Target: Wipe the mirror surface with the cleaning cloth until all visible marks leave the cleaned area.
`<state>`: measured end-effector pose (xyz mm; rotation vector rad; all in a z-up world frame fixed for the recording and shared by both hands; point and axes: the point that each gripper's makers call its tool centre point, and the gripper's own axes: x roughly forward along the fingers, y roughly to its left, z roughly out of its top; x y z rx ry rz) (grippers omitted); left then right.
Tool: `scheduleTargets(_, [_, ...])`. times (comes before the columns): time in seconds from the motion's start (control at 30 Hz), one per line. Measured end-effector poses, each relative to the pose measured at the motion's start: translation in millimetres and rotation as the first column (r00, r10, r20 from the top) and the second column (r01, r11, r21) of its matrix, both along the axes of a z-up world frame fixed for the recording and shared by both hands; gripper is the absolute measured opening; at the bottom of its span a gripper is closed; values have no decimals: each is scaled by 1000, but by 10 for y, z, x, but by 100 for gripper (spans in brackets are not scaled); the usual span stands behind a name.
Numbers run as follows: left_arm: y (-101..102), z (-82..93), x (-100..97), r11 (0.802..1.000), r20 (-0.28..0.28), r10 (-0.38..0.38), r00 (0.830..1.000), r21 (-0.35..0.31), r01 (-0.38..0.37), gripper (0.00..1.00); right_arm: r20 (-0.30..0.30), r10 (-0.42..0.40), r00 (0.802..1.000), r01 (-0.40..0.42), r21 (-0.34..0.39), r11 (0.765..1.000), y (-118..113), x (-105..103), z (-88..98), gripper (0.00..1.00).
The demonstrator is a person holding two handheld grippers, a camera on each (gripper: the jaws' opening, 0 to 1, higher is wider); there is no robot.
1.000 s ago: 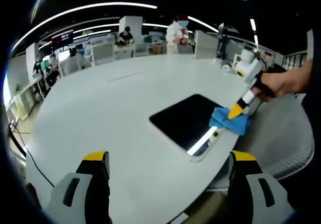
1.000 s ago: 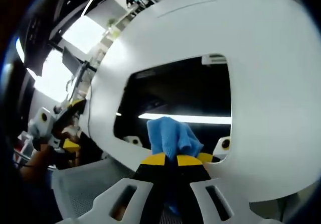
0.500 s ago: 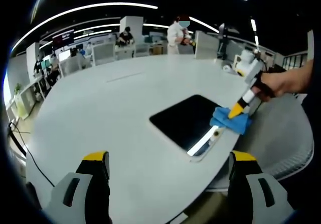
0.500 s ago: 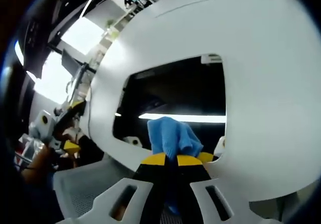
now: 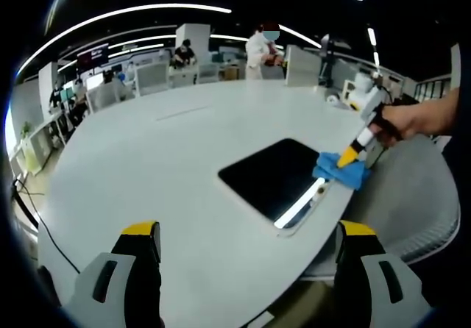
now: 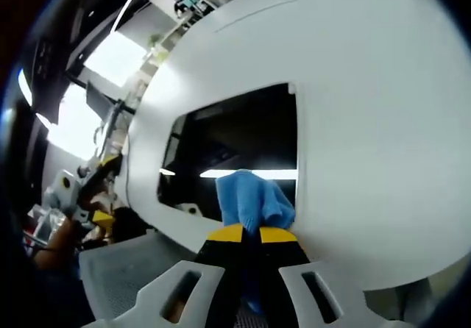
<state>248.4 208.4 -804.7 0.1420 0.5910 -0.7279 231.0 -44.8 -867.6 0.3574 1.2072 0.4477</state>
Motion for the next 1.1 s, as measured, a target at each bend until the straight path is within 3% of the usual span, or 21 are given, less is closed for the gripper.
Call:
scheduleTargets(0.53, [17,1,22,1000,1,-4,1000,6,4,99,-3,-9,1000,8,-6,1000,-43,29,10,0])
scheduleTargets(1.1, [72,-11,11,1000,-5,6,1000,11,-6,99,16,-11,1000,11,-15,1000,-35,327,12,0])
